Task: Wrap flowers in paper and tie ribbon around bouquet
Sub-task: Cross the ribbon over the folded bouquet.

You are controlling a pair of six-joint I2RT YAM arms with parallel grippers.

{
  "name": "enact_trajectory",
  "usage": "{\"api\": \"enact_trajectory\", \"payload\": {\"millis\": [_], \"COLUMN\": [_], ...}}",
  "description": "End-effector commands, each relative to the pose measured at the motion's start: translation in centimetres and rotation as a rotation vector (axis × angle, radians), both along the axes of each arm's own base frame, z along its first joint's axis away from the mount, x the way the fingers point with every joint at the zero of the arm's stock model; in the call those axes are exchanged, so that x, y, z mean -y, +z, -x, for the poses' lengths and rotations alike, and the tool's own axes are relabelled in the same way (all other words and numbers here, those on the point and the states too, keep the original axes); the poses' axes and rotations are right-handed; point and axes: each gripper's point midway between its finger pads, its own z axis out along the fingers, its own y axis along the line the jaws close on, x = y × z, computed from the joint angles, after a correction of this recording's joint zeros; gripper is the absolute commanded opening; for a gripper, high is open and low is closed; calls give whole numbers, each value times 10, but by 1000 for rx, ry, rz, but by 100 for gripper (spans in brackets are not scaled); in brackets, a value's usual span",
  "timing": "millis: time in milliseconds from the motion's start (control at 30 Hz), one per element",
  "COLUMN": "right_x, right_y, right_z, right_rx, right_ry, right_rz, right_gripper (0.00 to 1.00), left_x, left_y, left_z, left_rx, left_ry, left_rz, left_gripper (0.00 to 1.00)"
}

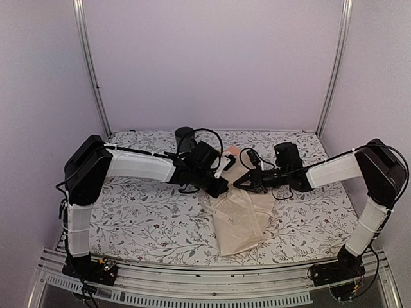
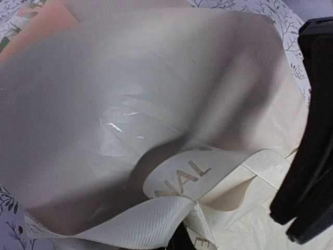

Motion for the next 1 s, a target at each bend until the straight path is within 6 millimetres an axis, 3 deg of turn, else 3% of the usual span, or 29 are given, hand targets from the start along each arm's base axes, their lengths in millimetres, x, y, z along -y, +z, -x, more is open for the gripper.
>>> {"api": "enact_trajectory", "payload": {"millis": [0, 200, 500, 733, 967], "right_x": [-12, -18, -16, -21, -22], "right_y": [-3, -23, -35, -44, -19], "right_z": [-11, -27, -49, -35, -15], "right_rx": [-3, -17, 9, -11, 30], "right_ry": [17, 2, -48, 23, 107], "right_rz": [-35, 1, 48, 33, -60], "right_gripper": [12, 26, 32, 32, 31], "left_x": [-1, -2, -3, -5, -10], "left_y": [-9, -11, -17, -20, -26], "left_z": [-1, 1, 5, 4, 0], "left_rx": [-26, -32, -48, -49, -65], "left_ry": [-1, -8, -23, -19, -7], "left_rz": [17, 15, 10, 8, 5], "left_gripper": [0, 0, 0, 0, 0]}}
